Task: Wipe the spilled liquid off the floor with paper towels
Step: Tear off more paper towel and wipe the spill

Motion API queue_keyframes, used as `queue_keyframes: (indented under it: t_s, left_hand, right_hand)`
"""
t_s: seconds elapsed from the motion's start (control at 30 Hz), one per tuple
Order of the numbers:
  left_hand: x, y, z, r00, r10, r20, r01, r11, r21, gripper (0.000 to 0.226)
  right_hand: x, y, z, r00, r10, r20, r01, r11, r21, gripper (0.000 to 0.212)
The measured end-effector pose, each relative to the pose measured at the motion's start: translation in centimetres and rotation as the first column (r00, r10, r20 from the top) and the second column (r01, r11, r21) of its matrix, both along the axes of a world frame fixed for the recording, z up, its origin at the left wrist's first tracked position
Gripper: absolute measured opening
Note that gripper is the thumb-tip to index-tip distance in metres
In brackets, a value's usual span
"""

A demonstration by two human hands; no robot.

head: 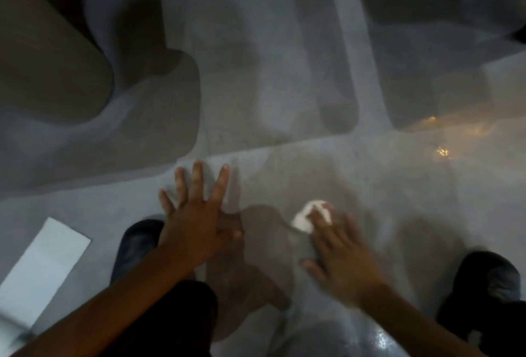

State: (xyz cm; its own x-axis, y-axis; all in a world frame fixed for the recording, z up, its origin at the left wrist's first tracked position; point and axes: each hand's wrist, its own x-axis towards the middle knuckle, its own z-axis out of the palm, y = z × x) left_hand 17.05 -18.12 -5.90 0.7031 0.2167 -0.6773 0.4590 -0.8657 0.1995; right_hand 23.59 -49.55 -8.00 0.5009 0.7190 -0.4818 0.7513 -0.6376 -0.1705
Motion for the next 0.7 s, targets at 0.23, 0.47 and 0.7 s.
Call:
queue_keyframes:
  t_s: [0.23,0.47,0.7]
  left_hand:
    - [-0.3,9.2,0.3,0.951,0.309,-0.028,-0.306,0.95,0.066,0.137]
    - [-1.4,10.9,-0.8,0.92,0.384,-0.074,-0.384,0.923,0.022,0.141]
    - [-1.2,10.3,-1.0,0.911,0.41,-0.041,-0.409,0.912,0.037,0.134]
  right_hand:
    - [15.3,14.0,-2.6,0.76,-0.627,0.172,0.627,0.776,0.063,0.104]
    - [5.5,25.5,-2.2,0.993,0.101,0.067,-0.111,0.979,0.169,0.087]
    - [12.1,1.9,-1.1,0.975,-0.173,0.139,0.18,0.983,-0.041,0.072]
